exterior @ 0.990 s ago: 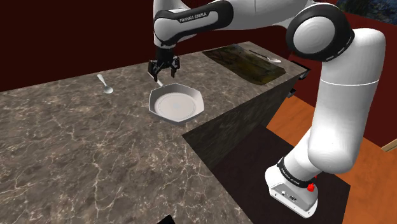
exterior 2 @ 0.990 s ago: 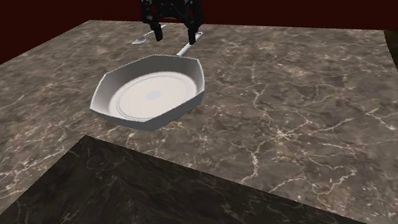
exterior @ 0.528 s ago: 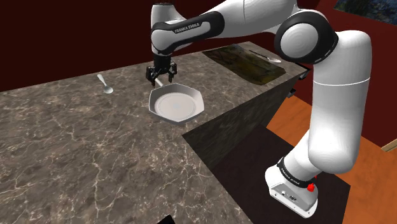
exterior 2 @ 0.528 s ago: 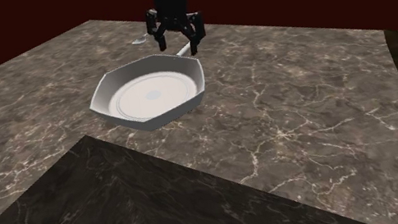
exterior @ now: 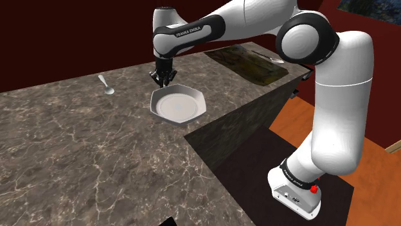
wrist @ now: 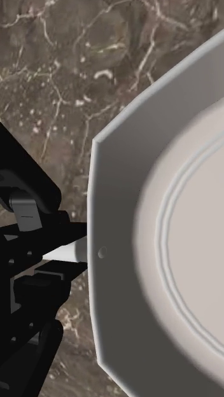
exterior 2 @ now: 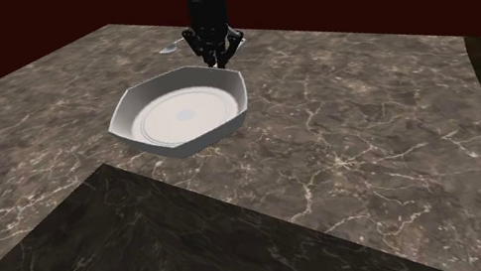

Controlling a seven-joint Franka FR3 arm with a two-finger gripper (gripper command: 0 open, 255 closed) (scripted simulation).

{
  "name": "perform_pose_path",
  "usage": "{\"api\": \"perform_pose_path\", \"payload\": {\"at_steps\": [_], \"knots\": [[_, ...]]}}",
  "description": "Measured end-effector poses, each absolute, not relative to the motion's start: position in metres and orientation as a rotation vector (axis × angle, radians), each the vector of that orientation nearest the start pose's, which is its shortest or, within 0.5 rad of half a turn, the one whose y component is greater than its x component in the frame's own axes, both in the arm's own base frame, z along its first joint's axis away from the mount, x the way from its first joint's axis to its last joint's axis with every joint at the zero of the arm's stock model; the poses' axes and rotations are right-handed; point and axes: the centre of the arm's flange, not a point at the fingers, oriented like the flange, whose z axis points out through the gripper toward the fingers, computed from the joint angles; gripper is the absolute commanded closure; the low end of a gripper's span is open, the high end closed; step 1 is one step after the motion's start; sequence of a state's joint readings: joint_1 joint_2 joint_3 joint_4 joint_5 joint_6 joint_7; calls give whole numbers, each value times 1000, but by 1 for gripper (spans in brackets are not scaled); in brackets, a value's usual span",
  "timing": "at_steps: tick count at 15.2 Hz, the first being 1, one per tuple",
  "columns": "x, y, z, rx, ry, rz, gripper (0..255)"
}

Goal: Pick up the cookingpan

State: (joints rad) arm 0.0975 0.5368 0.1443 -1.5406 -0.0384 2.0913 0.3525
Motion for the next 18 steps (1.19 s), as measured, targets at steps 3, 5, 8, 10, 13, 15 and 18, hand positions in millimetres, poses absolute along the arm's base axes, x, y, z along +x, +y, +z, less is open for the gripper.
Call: {"api": "perform_pose_path", "payload": {"at_steps": [3, 5, 8, 10, 13, 15, 18], "knots": [[681, 151, 345, -3093, 174, -11, 255], [681, 151, 345, -3093, 175, -12, 255], [681, 151, 356, -3093, 174, -10, 255], [681, 152, 365, -3093, 174, -10, 255], [682, 151, 381, -3093, 174, -10, 255], [682, 152, 391, -3093, 174, -10, 255], [681, 152, 408, -3093, 174, -10, 255]]}}
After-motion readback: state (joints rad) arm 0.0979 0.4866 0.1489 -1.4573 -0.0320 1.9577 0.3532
